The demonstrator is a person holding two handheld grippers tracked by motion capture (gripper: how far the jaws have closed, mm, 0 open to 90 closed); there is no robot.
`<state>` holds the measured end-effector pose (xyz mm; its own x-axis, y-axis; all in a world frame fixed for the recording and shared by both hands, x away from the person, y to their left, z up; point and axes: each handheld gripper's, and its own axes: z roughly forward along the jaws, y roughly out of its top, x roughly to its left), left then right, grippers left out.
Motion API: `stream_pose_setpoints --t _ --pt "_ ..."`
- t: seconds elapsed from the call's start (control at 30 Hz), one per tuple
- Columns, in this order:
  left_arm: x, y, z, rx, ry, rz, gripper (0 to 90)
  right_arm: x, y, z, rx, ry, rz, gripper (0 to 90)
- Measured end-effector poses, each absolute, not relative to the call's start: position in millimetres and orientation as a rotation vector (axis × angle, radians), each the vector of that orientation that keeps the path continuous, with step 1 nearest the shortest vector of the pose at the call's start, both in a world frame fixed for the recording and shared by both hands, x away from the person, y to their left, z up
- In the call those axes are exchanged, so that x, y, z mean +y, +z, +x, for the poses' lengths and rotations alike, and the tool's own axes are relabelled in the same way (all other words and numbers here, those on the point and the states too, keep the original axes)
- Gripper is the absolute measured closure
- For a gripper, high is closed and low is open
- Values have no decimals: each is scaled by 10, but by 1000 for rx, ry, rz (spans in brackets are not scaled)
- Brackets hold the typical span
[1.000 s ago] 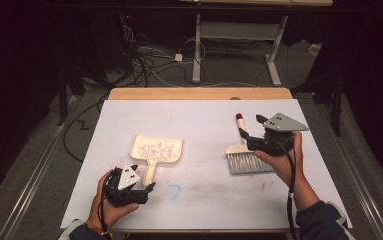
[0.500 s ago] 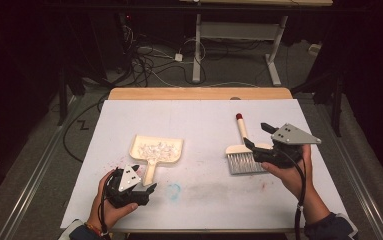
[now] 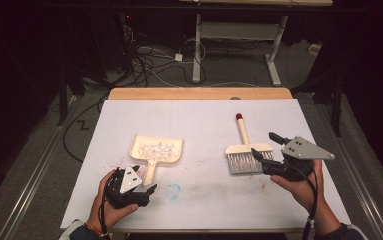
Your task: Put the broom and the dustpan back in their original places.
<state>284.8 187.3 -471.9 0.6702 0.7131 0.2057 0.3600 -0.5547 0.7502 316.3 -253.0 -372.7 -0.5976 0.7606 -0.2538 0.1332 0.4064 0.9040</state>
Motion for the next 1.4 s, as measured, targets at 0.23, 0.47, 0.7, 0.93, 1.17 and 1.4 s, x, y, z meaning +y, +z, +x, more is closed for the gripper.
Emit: stream_pose_setpoints --t 0.23,0.47,0.7,0.93,1.17,1.4 --pt "1854 -4721 2839 829 647 2196 180 -2678 -3818 3047 1995 1166 765 295" --pt "1826 -4720 2831 825 649 2192 180 -2812 -3953 2937 1987 1155 767 293" --pt "1791 -4733 2840 813 650 2210 180 -2956 -4118 2853 1987 1124 783 292" --pt "1785 -4740 2839 814 654 2210 180 -3081 -4317 2759 1989 1113 806 292" --pt "1801 -4740 2805 825 670 2195 180 -3153 -4529 2672 2027 1106 847 294" --pt "1784 -4745 2783 801 685 2206 180 -3160 -4539 2646 2019 1099 841 293"
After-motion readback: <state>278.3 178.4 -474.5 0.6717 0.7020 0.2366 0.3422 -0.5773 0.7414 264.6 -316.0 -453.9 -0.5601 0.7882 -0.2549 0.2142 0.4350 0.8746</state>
